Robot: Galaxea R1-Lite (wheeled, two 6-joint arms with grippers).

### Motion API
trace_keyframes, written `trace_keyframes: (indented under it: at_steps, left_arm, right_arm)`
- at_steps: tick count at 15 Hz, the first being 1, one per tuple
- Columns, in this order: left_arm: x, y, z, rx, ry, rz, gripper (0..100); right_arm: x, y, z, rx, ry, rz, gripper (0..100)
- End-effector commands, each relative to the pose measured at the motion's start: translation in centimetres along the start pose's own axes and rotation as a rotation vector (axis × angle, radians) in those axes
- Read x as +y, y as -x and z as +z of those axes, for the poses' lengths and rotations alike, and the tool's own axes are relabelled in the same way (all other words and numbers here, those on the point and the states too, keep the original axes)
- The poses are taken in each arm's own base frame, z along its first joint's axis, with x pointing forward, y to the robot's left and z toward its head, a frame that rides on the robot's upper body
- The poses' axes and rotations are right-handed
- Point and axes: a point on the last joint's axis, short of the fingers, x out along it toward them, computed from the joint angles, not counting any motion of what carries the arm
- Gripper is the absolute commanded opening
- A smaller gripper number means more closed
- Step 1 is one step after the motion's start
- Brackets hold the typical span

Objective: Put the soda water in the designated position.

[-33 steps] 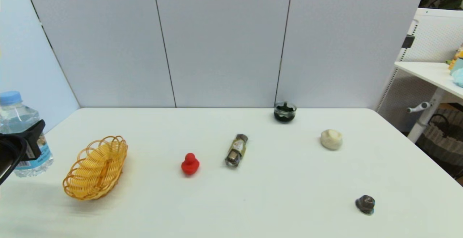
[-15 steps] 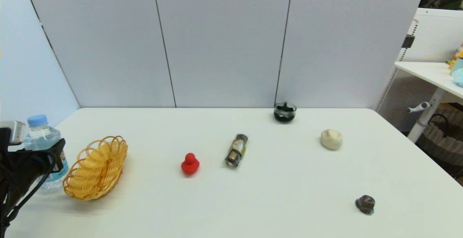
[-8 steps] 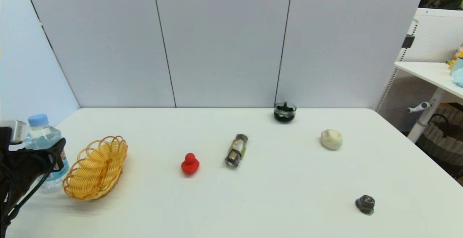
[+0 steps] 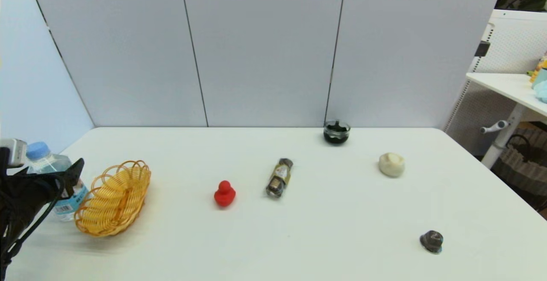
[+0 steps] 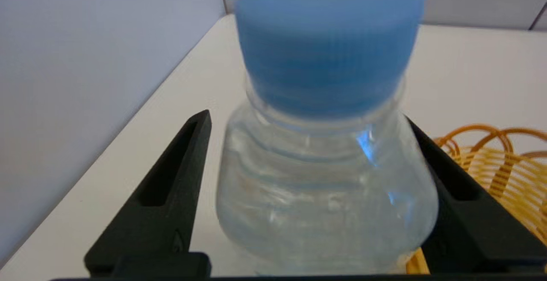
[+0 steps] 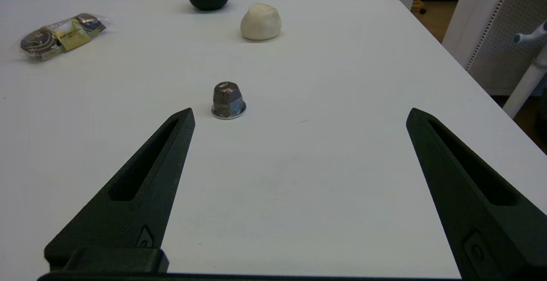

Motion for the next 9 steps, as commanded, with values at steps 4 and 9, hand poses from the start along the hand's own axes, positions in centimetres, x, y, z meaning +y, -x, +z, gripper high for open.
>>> trace_keyframes:
  at_steps: [4,9]
  left_arm:
    - [0.7,0.0,7.9,-0.235,0.011,0.007,100]
    - [0.8,2.3,16.3,-0.282,0.006,-0.016,100]
  right_arm:
    - [0.0,0.0,0.0,0.003,0.000,0.001,100]
    - [0.0,0.0,0.0,0.003,0.000,0.001,100]
